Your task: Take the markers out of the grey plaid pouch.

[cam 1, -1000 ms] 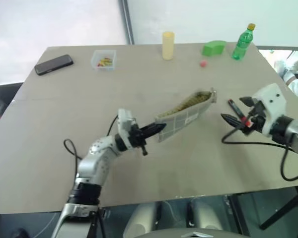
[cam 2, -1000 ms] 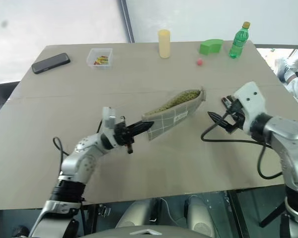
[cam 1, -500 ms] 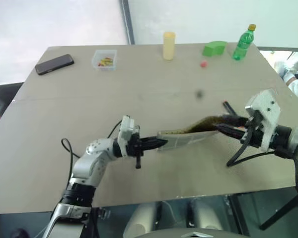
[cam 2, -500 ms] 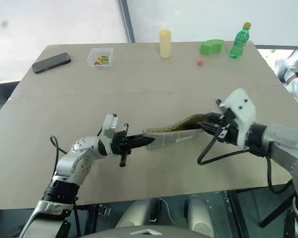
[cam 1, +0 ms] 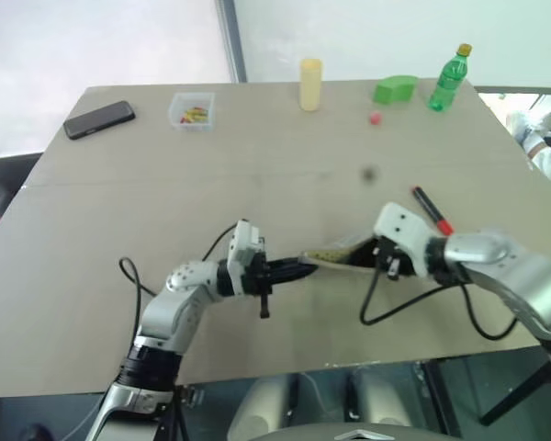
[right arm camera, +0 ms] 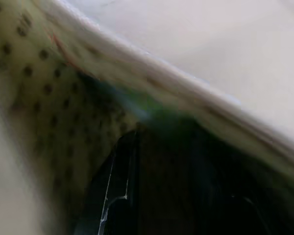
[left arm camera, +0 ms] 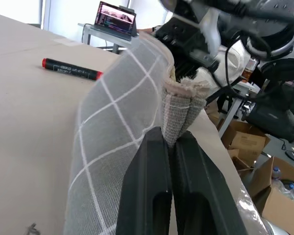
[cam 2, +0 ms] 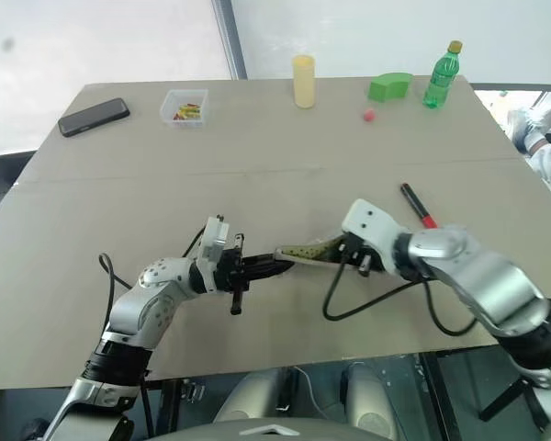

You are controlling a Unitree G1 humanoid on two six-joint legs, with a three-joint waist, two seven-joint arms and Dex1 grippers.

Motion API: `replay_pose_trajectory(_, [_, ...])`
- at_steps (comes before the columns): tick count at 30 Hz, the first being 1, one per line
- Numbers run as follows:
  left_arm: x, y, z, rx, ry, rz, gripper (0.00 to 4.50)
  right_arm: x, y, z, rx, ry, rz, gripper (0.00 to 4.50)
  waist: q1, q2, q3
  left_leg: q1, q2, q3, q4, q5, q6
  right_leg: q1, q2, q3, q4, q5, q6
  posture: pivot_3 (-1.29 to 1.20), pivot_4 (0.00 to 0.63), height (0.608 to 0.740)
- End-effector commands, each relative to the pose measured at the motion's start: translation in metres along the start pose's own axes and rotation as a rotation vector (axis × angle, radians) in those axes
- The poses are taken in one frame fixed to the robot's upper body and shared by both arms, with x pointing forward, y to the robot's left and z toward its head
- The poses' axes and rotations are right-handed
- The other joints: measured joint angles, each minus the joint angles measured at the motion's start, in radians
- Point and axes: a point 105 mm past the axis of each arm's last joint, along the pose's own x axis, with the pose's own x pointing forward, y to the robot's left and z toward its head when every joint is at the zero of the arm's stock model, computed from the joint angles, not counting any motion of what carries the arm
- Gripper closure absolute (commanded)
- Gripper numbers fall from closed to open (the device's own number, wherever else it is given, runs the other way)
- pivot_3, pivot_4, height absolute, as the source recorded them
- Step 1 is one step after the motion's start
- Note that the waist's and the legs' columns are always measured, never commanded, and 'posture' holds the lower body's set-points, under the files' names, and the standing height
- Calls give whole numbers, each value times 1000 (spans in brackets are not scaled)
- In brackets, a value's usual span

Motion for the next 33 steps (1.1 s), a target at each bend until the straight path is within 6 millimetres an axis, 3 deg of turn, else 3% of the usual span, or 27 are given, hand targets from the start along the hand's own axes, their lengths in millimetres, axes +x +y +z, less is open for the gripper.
replay_pose_trajectory(1, [9, -5, 17, 26, -33, -30, 4500, 8, -5, 15, -147, -69, -43, 3035, 0, 0, 0, 0, 0, 0, 0, 0, 0, 0, 0, 0, 0, 0, 0, 0, 150, 740])
replay_pose_trajectory(2, [10, -5, 19, 26, -33, -29, 4500, 10, -4, 18, -197, -90, -44, 3035, 0, 0, 0, 0, -1, 0, 0, 1, -1, 0, 0, 0, 0, 0, 0, 0, 150, 740])
replay_pose_trajectory(5, [14, -2, 29, 20, -42, -19, 4500, 18, -3, 20, -318, -113, -80, 2214, -1, 0, 0, 0, -1, 0, 0, 2, -3, 0, 0, 0, 0, 0, 0, 0, 150, 740])
replay_pose_trajectory(7, [16, -3, 32, 20, -39, -24, 4500, 24, -4, 19, -383, -111, -106, 1279, -2, 0, 0, 1, 0, 0, 0, 2, -3, 0, 1, -2, 1, 0, 0, 0, 150, 740])
replay_pose_trajectory(8, [18, -4, 34, 20, -39, -26, 4500, 26, -3, 19, -406, -120, -105, 589, -2, 0, 0, 1, 0, 0, 0, 2, -4, 0, 1, -2, 2, 0, 0, 0, 150, 740])
replay_pose_trajectory(10, [20, -5, 36, 20, -40, -31, 4500, 31, -2, 19, -456, -130, -121, 66, -3, 0, 0, 1, 0, 0, 0, 3, -4, 0, 2, -3, 2, 0, 0, 0, 150, 740])
replay_pose_trajectory(20, [19, -6, 28, 1, -41, -36, 4500, 50, 3, -2, -603, -101, -81, 66, -2, 0, 0, 1, -1, 1, 0, 3, -5, 0, 4, -2, 2, 0, 0, 0, 150, 740])
replay_pose_trajectory(27, [13, -7, 12, -14, -38, -19, 4500, 64, 8, -40, -536, 29, 21, 66, -4, -1, -2, 4, 0, 1, 0, 3, -5, 2, 4, -1, 2, 0, 0, 0, 150, 740])
replay_pose_trajectory(33, [4, -6, 0, -21, -42, 8, 4500, 56, 4, -36, -468, 55, 76, 66, 0, -2, -2, 9, 0, 1, 0, -1, -3, 7, 3, -2, 2, 0, 0, 0, 150, 740])
